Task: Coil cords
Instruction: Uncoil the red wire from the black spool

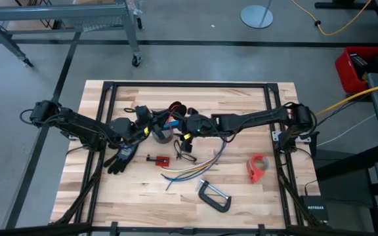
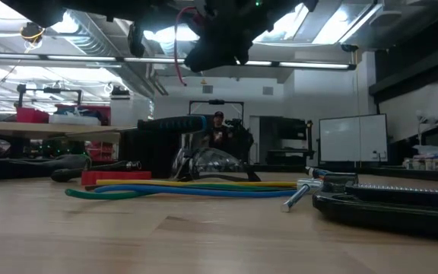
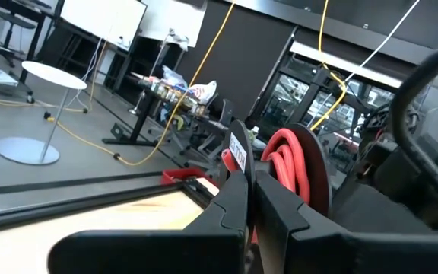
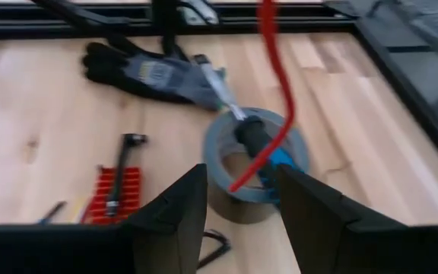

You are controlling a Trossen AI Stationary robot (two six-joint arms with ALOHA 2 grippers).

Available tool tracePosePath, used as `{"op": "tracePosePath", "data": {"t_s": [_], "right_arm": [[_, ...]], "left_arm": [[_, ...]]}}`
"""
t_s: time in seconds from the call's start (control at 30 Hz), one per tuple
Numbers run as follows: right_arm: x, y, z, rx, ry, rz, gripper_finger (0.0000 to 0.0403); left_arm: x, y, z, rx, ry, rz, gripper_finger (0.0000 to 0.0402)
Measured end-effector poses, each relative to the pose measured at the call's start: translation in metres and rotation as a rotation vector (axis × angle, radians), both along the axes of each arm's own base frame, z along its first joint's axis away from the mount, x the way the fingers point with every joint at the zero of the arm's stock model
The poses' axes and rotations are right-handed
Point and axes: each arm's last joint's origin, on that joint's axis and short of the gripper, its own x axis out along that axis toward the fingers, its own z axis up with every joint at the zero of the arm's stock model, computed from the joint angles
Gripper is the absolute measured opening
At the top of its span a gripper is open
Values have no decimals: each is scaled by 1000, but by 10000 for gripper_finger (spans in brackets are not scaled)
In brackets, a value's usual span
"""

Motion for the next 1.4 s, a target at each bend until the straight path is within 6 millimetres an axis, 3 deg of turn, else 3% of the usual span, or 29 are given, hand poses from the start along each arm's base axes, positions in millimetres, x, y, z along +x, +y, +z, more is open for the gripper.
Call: {"op": "tracePosePath", "data": {"t_s": [1.0, 1.1, 1.27, 1.4], "right_arm": [[18, -2, -5, -39, -154, -84, 158], [18, -1, -5, -18, -159, -86, 129], [19, 0, -5, -4, -156, -40, 25], [19, 1, -5, 4, -154, -7, 15]], "left_arm": [[-1, -6, 4, 13, -37, -35, 0], [-1, -6, 4, 14, -37, -37, 0], [-1, -6, 4, 16, -36, -42, 0], [-1, -7, 4, 21, -33, -45, 0]]}}
